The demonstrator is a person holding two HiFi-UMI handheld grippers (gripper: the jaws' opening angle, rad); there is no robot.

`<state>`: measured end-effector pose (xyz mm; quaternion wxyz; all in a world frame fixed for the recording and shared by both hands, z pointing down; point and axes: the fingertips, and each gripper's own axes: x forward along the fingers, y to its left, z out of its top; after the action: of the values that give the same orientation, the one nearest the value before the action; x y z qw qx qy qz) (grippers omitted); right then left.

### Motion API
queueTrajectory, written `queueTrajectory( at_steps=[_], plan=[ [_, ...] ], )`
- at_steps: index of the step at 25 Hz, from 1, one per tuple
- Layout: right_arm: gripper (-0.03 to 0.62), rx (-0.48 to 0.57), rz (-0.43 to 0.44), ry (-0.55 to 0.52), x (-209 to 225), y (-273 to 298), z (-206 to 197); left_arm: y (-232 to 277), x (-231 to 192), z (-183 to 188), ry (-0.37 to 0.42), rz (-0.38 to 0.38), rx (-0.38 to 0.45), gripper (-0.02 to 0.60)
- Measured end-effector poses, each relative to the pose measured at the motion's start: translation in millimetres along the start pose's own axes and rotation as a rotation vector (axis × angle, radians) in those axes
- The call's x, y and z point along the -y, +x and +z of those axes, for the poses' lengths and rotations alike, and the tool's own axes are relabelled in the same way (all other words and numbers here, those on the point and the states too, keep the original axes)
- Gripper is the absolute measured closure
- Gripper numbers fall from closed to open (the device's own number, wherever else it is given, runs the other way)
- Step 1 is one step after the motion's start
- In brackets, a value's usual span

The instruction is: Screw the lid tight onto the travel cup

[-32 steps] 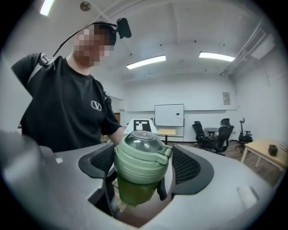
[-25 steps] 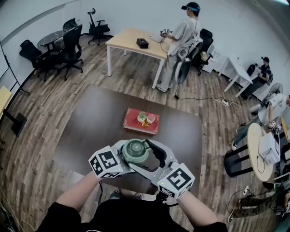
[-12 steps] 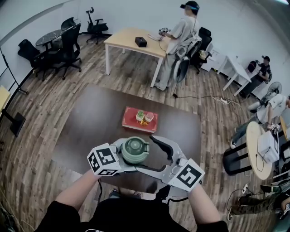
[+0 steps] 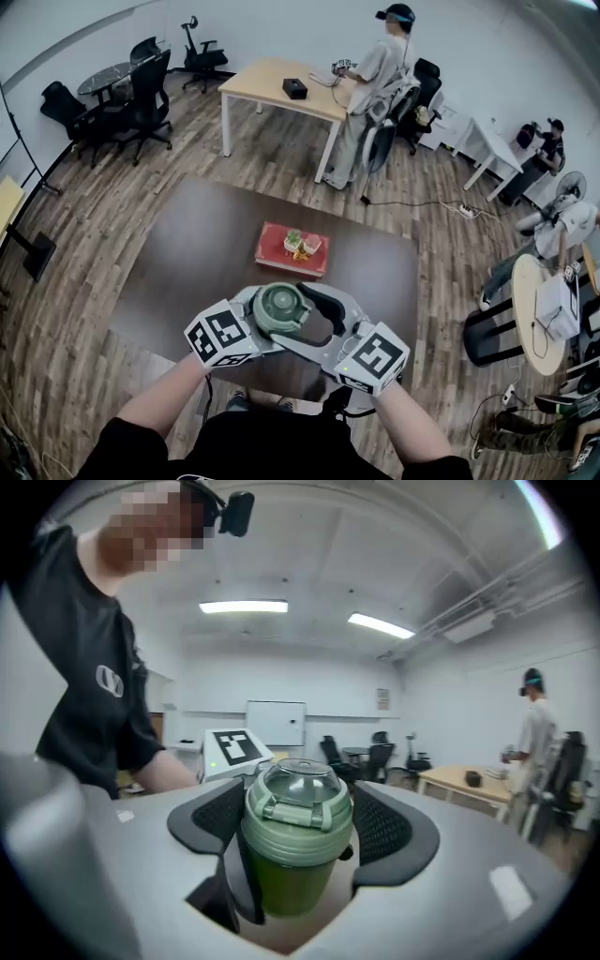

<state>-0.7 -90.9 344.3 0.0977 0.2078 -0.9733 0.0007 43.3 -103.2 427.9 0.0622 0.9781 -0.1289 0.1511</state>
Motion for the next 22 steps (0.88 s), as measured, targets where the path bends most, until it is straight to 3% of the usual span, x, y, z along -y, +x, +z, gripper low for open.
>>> queueTrajectory(
  at_steps=[2, 4, 9, 13, 14, 15, 16, 22],
  plan=[
    [0.218, -0.008, -0.208, 0.029, 3.1, 5.5, -3.0, 0.9, -7.9, -3.6, -0.017, 0.052, 0.0, 0.163],
    [0.22, 0.0, -0.313, 0.04, 3.7, 6.7, -3.6, 2.1, -9.5, -3.1, -0.036, 0.067, 0.015, 0.161],
    [0.217, 0.136, -0.269, 0.12, 14.2, -18.5, 9.4, 0.7, -17.8, 3.7, -0.056, 0.099, 0.073, 0.16],
    [0.22, 0.186, -0.465, 0.178, 53.9, -78.6, -16.2, -25.5, -42.8, -5.3, -0.068, 0.233, 0.136, 0.16],
    [0.274, 0.167, -0.526, 0.184, 63.4, -93.2, -30.1, -33.8, -49.4, -9.7, -0.08, 0.271, 0.146, 0.159],
    [0.527, 0.146, -0.582, 0.186, 71.1, -106.6, -43.5, -41.9, -55.3, -14.8, -0.09, 0.31, 0.151, 0.158],
    [0.588, 0.134, -0.633, 0.189, 77.3, -118.5, -55.1, -49.5, -60.2, -20.3, -0.098, 0.349, 0.153, 0.158],
    [0.588, 0.11, -0.885, 0.168, 105.3, -167.9, -107.9, -86.0, -79.8, -51.9, -0.08, 0.591, 0.134, 0.158]
  ],
)
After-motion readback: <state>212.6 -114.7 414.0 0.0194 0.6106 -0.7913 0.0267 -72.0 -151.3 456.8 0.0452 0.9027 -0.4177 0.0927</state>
